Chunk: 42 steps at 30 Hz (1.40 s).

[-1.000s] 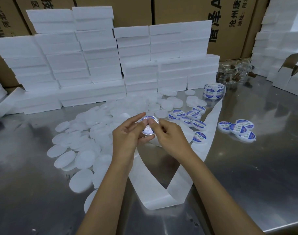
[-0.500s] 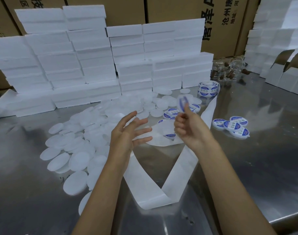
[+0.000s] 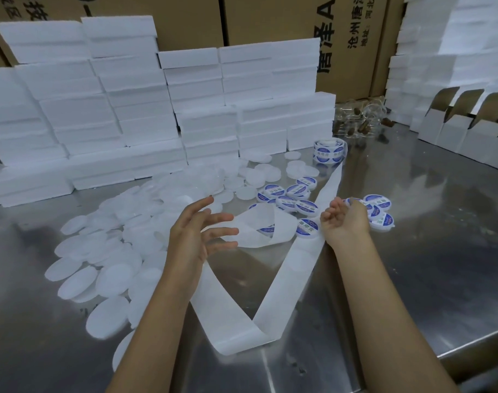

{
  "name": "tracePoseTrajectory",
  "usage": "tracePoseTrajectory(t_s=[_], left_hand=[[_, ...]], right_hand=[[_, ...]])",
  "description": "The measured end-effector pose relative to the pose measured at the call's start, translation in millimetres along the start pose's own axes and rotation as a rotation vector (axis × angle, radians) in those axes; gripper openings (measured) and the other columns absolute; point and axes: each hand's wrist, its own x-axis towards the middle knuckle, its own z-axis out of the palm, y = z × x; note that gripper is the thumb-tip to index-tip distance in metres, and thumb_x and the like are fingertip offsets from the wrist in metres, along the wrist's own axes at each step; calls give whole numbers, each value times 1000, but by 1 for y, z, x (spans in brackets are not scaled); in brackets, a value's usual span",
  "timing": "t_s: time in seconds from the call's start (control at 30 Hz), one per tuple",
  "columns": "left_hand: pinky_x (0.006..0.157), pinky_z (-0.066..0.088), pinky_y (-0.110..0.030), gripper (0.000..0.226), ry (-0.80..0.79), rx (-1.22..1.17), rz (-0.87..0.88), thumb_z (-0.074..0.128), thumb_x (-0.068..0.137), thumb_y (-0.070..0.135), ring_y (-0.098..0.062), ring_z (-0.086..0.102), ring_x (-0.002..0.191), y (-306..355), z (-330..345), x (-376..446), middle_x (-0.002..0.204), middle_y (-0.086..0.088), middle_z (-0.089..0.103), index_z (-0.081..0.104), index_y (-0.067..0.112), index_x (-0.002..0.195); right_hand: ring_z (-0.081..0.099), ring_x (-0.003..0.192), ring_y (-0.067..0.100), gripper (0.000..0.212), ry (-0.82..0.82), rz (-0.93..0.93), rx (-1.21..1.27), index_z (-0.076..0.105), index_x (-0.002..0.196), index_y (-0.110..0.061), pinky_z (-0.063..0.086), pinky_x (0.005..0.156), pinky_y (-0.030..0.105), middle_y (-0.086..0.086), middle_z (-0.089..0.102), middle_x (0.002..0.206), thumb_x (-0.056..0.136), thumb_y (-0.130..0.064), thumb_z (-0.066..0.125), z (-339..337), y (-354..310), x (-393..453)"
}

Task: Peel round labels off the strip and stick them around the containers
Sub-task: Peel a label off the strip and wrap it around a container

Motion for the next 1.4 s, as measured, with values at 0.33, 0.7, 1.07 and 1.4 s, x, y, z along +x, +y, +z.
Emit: tracePoseTrajectory(t_s=[0.33,0.7,1.07,1.4], left_hand=[[54,60,-32,31,241,33,-58,38,100,1,-26,69,59,-6,-9,5,70,-10,73,69,6,97],[48,55,-27,32,277,48,-138,39,98,1,-22,70,56,-9,-9,13,68,-8,74,70,8,94],[52,57,-28,23,255,16,-85,45,100,4,-24,72,65,-5,-5,7,82,-13,74,68,7,101],[79,61,-28,50,21,15,84,66,94,40,-17,72,105,2,6,-2,124,2,65,47,36,140]], right_hand=[[62,70,5,13,-222,-770,-1010,66,80,-26,48,66,19,-7,68,79,90,-21,60,30,42,-24],[34,138,25,30,-468,-932,-2430,65,118,-16,26,107,39,3,62,126,93,-28,53,110,100,43],[54,84,25,5,-471,-933,-1810,55,90,-16,35,77,31,0,61,85,92,-14,51,116,85,32],[70,83,17,15,-985,-54,-1122,68,95,-8,55,72,25,10,73,91,99,-11,54,89,37,-55]])
